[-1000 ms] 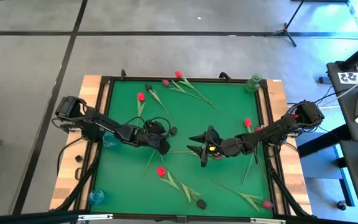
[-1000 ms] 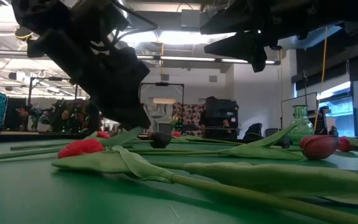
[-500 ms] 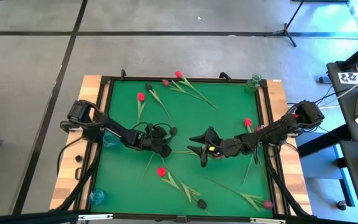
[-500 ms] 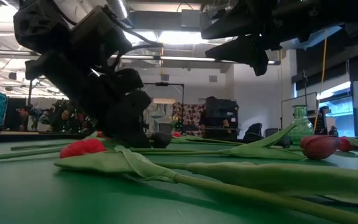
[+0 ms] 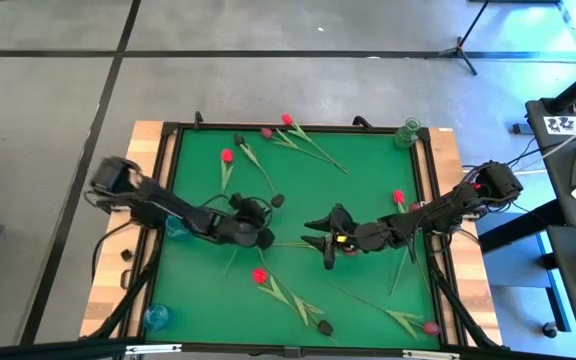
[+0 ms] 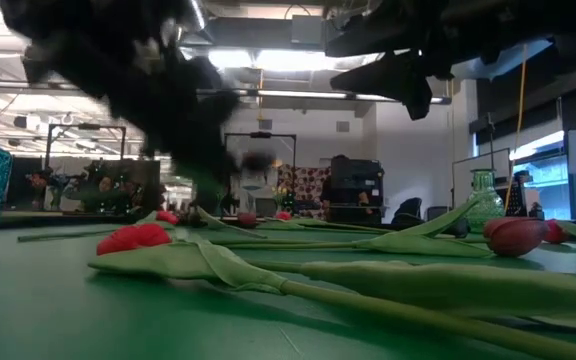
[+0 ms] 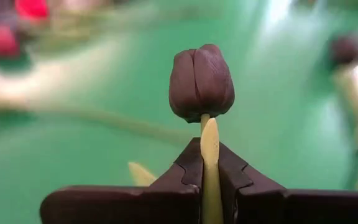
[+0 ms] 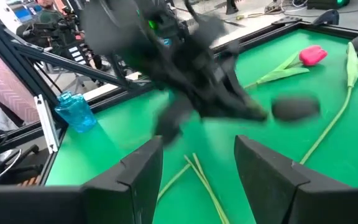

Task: Sort flowers into vase by color
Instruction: Put the black tulip into the top blue vase

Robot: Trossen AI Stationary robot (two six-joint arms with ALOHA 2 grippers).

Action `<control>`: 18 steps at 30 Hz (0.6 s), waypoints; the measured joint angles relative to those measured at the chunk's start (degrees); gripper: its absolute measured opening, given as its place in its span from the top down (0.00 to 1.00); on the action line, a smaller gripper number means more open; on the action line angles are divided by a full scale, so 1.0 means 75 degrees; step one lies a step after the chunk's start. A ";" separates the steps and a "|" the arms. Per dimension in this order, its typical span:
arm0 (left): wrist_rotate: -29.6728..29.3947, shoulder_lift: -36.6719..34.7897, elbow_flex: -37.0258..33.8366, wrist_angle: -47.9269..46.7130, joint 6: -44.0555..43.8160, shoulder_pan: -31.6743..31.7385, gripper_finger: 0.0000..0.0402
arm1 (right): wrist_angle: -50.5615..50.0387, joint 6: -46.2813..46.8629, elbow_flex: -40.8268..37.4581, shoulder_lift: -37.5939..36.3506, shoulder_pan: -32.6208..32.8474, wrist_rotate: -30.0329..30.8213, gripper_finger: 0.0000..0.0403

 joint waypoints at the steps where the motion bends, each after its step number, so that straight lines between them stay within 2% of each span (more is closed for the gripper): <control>1: -0.0163 -0.0417 0.0000 -0.0003 0.0340 -0.0093 0.99 | 0.0020 0.0001 0.0000 -0.0016 0.0000 0.0000 0.51; 4: -0.0673 -0.1892 0.0006 -0.0005 0.1637 -0.0499 0.99 | 0.0155 0.0000 0.0000 -0.0022 0.0000 0.0015 0.51; 7: -0.0719 -0.3444 0.0012 -0.0162 0.3003 -0.0952 0.99 | 0.0187 0.0000 0.0000 -0.0025 0.0000 0.0018 0.51; 13: 0.0187 -0.6155 0.0015 -0.0841 0.4579 -0.1222 0.99 | 0.0222 0.0000 0.0000 -0.0025 0.0000 0.0026 0.51; 18: 0.1317 -0.7794 0.0015 -0.1261 0.5411 -0.1185 0.99 | 0.0271 0.0000 0.0000 -0.0025 0.0000 0.0032 0.51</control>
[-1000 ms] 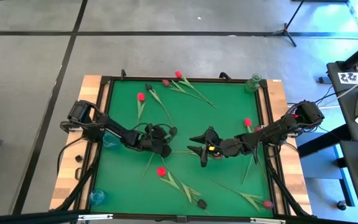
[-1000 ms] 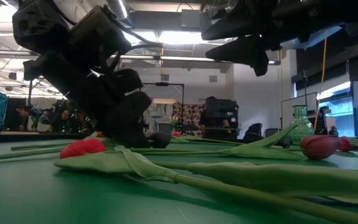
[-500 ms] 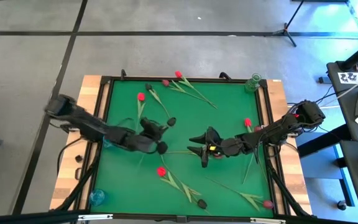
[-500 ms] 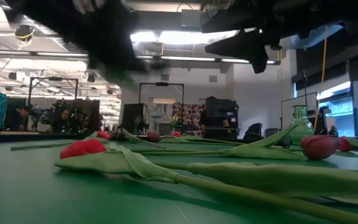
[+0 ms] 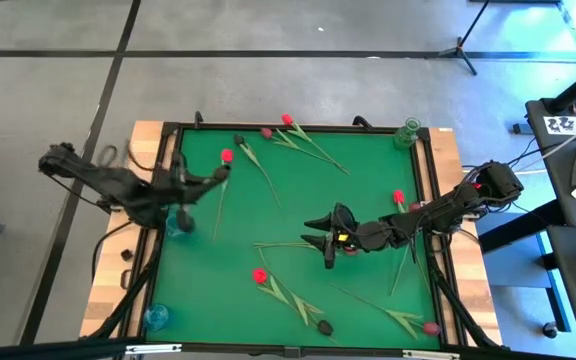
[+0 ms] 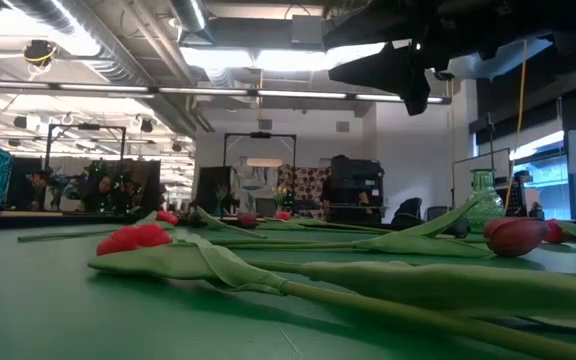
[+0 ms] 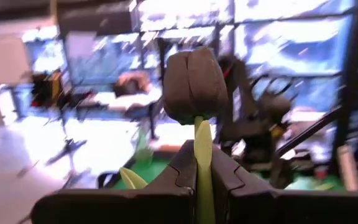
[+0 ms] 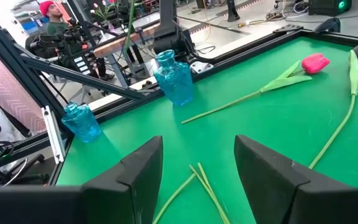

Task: Sort flowers into vase by color
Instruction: Put the black tulip into the top blue vase

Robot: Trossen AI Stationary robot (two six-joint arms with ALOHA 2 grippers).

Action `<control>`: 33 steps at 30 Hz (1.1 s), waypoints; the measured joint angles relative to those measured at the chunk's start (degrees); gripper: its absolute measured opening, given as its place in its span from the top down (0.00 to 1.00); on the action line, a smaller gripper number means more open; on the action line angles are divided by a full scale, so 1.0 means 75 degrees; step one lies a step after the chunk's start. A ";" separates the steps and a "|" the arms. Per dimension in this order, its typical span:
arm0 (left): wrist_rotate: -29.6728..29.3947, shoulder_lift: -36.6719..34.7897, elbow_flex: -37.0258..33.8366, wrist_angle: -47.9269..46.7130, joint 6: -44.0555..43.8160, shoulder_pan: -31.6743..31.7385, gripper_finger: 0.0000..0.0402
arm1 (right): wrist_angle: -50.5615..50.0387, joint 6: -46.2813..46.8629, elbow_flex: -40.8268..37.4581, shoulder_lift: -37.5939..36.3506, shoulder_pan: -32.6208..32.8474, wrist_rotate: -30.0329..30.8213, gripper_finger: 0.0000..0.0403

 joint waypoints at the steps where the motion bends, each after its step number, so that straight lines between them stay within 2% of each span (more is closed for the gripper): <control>1: 0.0160 -0.0248 0.0000 -0.0073 0.0112 0.0000 0.99 | 0.0000 0.0000 0.0000 0.0000 0.0000 0.0000 0.51; 6: 0.0236 -0.1078 -0.0207 -0.0163 0.0487 0.0000 0.99 | 0.0002 -0.0003 0.0000 0.0000 0.0000 0.0012 0.51; 14: -0.0340 -0.1724 -0.1351 0.1159 0.1717 0.0003 0.99 | 0.0026 0.0096 0.0000 -0.0006 -0.0005 0.0265 0.51; 20: -0.0363 -0.2344 -0.1743 0.1229 0.2088 0.0003 0.99 | 0.0023 0.0198 0.0000 -0.0006 -0.0003 0.0210 0.51; 27: -0.0351 -0.2873 -0.1772 0.1140 0.2740 0.0003 0.99 | 0.0027 0.0201 0.0000 -0.0006 -0.0004 0.0268 0.51; 33: -0.0340 -0.2965 -0.2122 0.1061 0.2558 0.0003 0.99 | 0.0026 0.0201 0.0000 -0.0006 -0.0006 0.0268 0.51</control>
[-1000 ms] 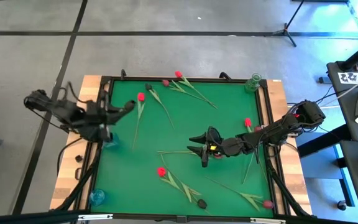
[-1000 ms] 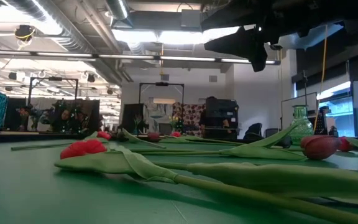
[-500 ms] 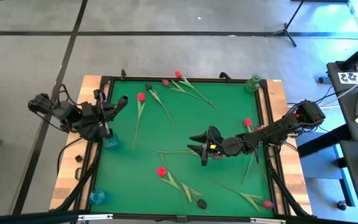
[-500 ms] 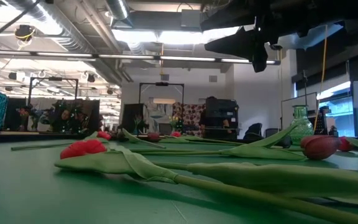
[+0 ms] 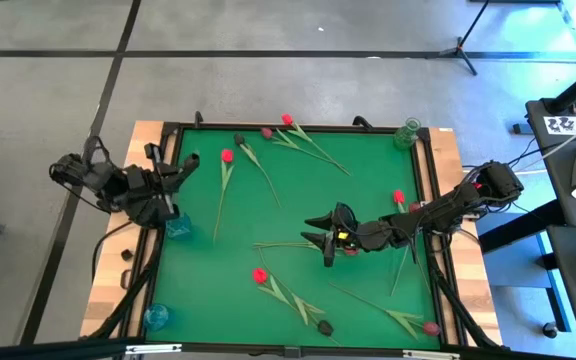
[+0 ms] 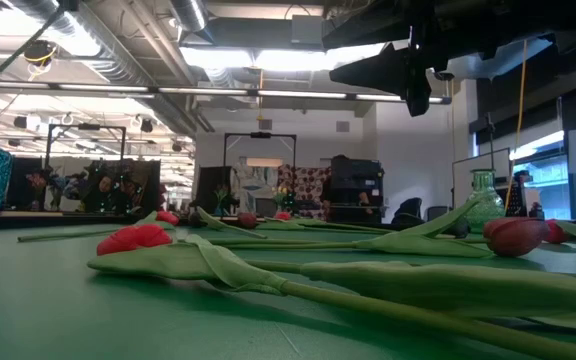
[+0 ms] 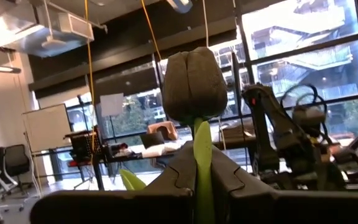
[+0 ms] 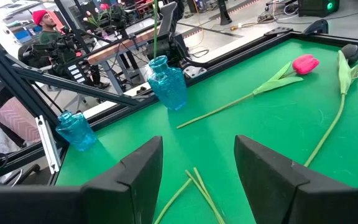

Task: Sort flowers into vase by color
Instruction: Put the black tulip into the top blue vase

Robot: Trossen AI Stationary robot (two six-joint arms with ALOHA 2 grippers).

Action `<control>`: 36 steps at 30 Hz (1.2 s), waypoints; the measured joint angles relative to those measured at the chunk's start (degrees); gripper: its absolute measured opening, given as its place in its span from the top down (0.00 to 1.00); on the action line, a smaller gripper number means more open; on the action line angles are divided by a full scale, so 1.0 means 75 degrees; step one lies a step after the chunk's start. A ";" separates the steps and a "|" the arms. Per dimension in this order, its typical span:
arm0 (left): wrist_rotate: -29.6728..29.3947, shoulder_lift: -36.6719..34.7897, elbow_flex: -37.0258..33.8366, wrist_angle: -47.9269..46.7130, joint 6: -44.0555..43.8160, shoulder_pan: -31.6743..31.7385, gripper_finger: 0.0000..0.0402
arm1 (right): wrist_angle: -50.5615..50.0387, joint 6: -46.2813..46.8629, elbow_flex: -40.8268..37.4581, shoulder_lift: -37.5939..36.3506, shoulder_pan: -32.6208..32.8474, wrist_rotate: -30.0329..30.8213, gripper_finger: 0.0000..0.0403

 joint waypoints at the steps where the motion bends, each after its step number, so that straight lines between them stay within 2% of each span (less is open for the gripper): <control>1: 0.0003 0.0000 -0.0151 0.0157 -0.0016 0.0000 0.99 | 0.0003 0.0000 0.0000 0.0000 0.0000 0.0000 0.51; 7: 0.0029 0.0000 -0.1075 0.1544 0.0028 0.0000 0.99 | 0.0000 0.0000 0.0000 0.0000 0.0000 0.0000 0.51; 13: -0.0129 -0.0003 -0.1293 0.1503 -0.0494 -0.0054 0.99 | -0.0079 0.0000 0.0000 0.0000 0.0000 -0.0003 0.51; 19: -0.1355 -0.0003 -0.1296 0.1445 -0.0629 -0.0607 0.99 | -0.0327 0.0000 0.0000 0.0000 0.0000 -0.0003 0.51; 27: -0.2811 0.0000 -0.1023 0.1249 -0.0370 -0.1895 0.99 | -0.0414 0.0014 0.0000 0.0000 0.0000 -0.0006 0.51; 36: -0.3750 0.0000 -0.0836 0.1223 0.0152 -0.3472 0.99 | -0.0428 0.0003 0.0000 0.0000 0.0006 -0.0080 0.51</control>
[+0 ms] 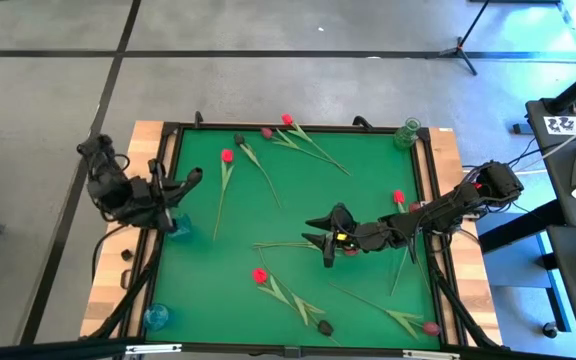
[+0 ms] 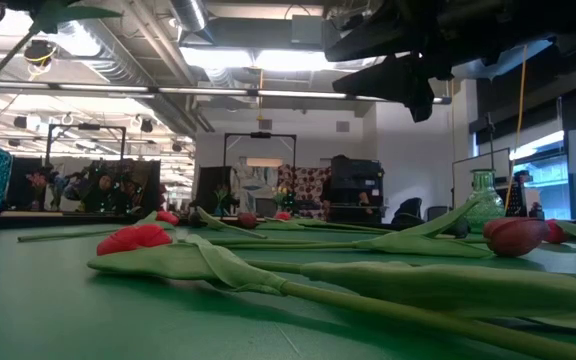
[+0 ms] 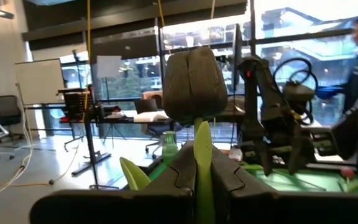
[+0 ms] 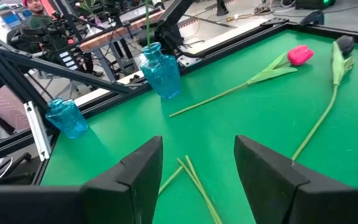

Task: Sort flowers into vase by color
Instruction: Put the black tulip into the top blue vase

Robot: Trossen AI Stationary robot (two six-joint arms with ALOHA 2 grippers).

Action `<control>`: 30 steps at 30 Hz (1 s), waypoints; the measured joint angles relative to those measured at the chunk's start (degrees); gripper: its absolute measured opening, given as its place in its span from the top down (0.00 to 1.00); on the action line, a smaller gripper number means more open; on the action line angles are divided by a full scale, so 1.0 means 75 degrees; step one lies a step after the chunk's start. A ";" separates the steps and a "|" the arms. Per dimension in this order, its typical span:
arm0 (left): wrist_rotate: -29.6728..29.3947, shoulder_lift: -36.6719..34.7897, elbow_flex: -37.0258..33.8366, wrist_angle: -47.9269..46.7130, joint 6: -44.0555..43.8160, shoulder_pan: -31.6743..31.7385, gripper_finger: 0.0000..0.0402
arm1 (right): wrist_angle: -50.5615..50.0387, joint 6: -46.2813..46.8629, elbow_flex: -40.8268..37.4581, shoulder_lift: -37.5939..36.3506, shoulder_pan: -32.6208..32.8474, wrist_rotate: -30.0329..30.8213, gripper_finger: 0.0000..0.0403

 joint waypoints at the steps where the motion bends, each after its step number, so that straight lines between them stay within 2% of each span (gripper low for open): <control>1: -0.0083 0.0000 0.0000 -0.0001 0.0046 -0.0174 0.99 | 0.0000 0.0000 0.0000 0.0000 0.0000 -0.0019 0.51; 10: -0.0396 0.0003 0.0003 0.0031 0.0255 -0.0914 0.99 | -0.0003 -0.0003 0.0000 0.0000 0.0000 -0.0110 0.51; 15: -0.1161 0.0003 0.0003 0.0029 -0.0157 -0.1128 0.98 | -0.0002 -0.0003 0.0000 0.0000 -0.0001 -0.0110 0.51; 25: -0.1829 0.0022 0.0003 -0.0028 -0.1889 -0.1547 0.80 | 0.0000 -0.0032 0.0000 0.0000 -0.0006 -0.0107 0.51; 30: -0.2167 0.0026 0.0003 0.0137 -0.2193 -0.2030 0.75 | 0.0000 -0.0032 0.0000 0.0000 -0.0006 -0.0104 0.51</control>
